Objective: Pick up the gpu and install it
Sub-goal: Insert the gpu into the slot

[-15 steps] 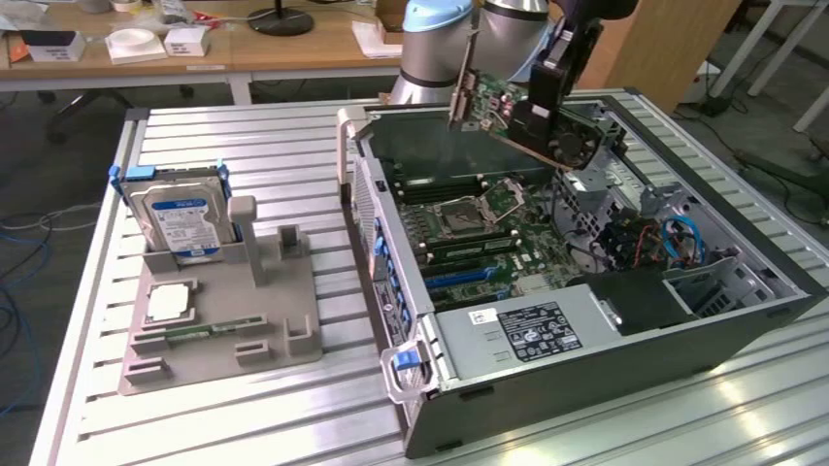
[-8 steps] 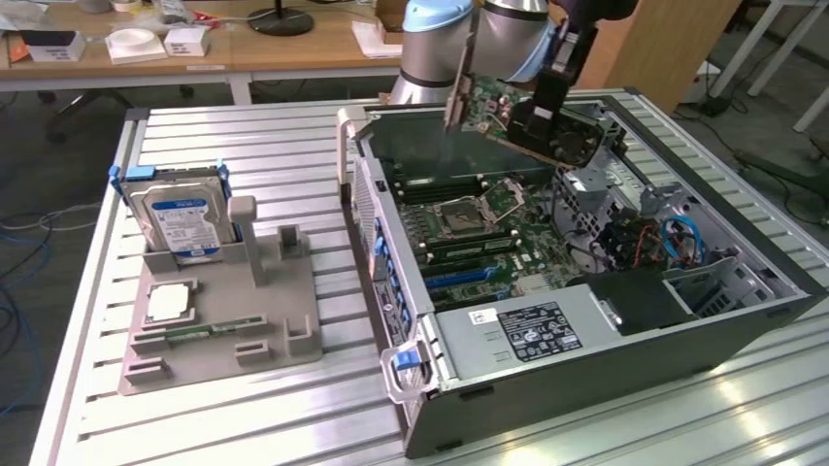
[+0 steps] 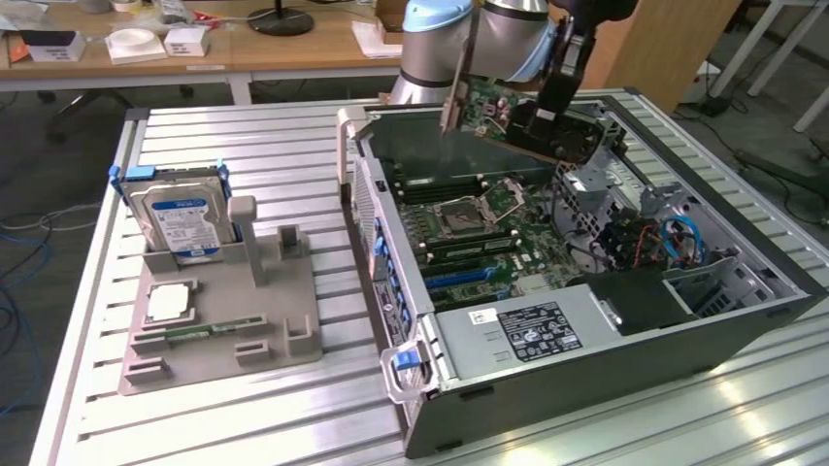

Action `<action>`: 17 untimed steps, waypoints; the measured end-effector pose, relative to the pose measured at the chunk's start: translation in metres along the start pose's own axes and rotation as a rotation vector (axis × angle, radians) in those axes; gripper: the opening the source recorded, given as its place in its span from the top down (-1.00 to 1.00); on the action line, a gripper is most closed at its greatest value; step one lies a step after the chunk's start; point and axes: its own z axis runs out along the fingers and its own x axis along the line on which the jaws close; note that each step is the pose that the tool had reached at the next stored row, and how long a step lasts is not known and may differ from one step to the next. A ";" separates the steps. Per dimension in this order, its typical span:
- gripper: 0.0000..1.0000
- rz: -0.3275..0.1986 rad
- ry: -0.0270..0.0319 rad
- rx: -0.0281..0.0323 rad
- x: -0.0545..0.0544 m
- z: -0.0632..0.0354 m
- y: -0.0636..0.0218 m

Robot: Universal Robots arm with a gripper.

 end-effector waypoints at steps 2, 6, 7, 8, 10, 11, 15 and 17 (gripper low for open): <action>0.47 -0.026 0.0003 -0.0004 0.000 0.0001 0.0000; 0.47 -0.084 0.0013 -0.0011 0.000 0.0002 0.0000; 0.47 -0.098 0.0015 -0.0013 0.000 0.0003 0.0000; 0.47 -0.114 0.0016 -0.0016 0.000 0.0004 0.0000; 0.47 -0.146 0.0022 -0.0020 0.000 0.0005 0.0000; 0.47 -0.161 0.0024 -0.0022 0.000 0.0006 0.0000; 0.47 -0.216 0.0033 -0.0029 0.000 0.0009 0.0000; 0.47 -0.247 0.0036 -0.0034 0.000 0.0012 0.0000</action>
